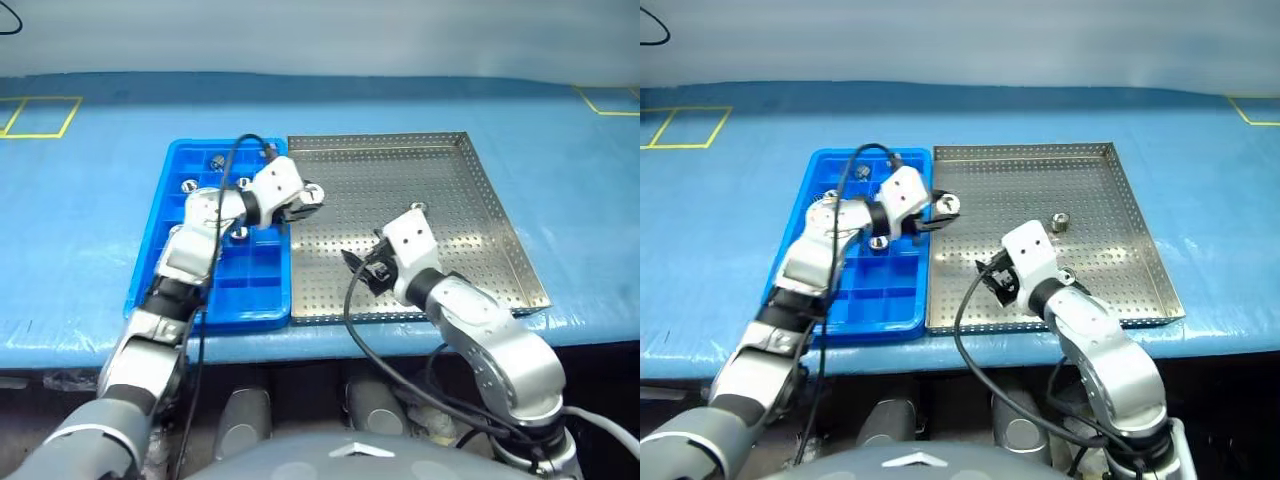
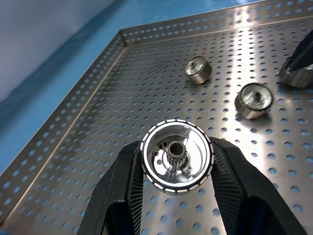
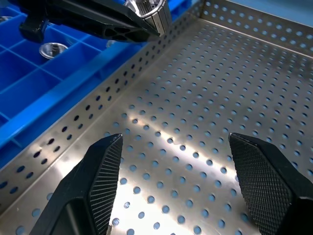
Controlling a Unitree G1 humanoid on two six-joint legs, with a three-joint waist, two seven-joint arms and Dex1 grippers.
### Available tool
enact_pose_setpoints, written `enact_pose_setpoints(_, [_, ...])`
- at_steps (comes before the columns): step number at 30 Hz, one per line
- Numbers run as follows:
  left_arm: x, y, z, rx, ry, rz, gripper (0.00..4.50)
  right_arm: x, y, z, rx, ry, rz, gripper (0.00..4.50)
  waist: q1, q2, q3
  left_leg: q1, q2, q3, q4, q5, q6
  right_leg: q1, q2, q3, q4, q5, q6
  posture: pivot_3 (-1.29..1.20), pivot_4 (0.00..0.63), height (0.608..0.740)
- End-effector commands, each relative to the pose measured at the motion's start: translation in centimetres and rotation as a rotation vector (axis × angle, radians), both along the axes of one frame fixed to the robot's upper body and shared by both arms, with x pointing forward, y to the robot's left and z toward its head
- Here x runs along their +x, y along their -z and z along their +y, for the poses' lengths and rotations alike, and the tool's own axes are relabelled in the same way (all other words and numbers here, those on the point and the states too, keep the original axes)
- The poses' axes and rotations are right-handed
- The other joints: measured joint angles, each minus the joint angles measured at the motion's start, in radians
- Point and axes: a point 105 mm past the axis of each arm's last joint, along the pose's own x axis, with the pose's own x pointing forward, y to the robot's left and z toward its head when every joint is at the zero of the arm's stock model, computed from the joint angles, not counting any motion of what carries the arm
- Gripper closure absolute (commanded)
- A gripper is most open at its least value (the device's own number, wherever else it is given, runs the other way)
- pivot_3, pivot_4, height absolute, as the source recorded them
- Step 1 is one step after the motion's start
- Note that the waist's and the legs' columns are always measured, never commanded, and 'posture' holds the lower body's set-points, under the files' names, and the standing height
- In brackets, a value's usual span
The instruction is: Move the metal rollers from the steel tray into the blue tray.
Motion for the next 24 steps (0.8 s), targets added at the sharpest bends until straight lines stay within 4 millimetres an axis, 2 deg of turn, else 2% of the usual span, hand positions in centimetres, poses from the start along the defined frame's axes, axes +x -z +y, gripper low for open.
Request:
enact_pose_setpoints(1, [-1.2, -2.5, 3.1, 0.001, -0.137, -0.089, 2.80, 0.1, -1.4, 3.3, 0.035, -0.152, -0.056, 0.86, 0.015, 0.000, 0.000, 0.000, 0.000, 0.000, 0.000, 0.000, 0.000, 0.000, 0.000, 0.000, 0.000, 0.000, 0.000, 0.10, 0.150, 0.740])
enact_pose_setpoints(4, [-2.5, -2.2, 5.3, 0.035, -0.232, -0.082, 2.80, 0.0, -1.9, 5.7, 0.054, -0.267, -0.074, 0.86, 0.037, 0.000, 0.000, 0.000, 0.000, 0.000, 0.000, 0.000, 0.000, 0.000, -0.001, -0.001, 0.000, 0.000, -0.001, 0.14, 0.150, 0.740])
enact_pose_setpoints(9, [-4.4, -1.5, 7.1, 0.075, -0.336, -0.066, 2.80, -1.0, -1.8, 8.5, 0.051, -0.429, -0.087, 0.86, 0.080, -0.001, 0.001, 0.000, -0.001, -0.002, 0.000, 0.000, 0.000, 0.001, -0.002, -0.004, -0.001, -0.001, -0.003, 0.18, 0.150, 0.740])
enact_pose_setpoints(14, [-5.5, -0.1, 7.9, 0.061, -0.437, -0.019, 2.80, -1.4, -1.2, 9.0, 0.051, -0.458, -0.078, 0.86, 0.101, -0.001, 0.001, 0.000, -0.001, -0.002, 0.001, 0.000, -0.001, 0.001, -0.002, -0.004, -0.001, -0.002, -0.004, 0.19, 0.150, 0.740])
enact_pose_setpoints(18, [-6.1, 1.5, 8.7, 0.090, -0.507, 0.024, 2.80, -1.5, -0.9, 8.8, 0.057, -0.444, -0.064, 0.86, 0.104, -0.001, 0.001, 0.000, 0.000, -0.002, 0.000, 0.000, -0.001, 0.001, -0.002, -0.004, -0.001, -0.003, -0.006, 0.17, 0.150, 0.740])
enact_pose_setpoints(24, [-7.1, 2.6, 9.1, 0.085, -0.548, 0.089, 2.80, -1.4, -0.6, 8.1, 0.057, -0.402, -0.057, 0.86, 0.103, -0.001, 0.001, 0.000, 0.000, -0.001, 0.000, 0.000, -0.001, 0.001, -0.002, -0.004, 0.000, -0.004, -0.007, 0.15, 0.150, 0.740])
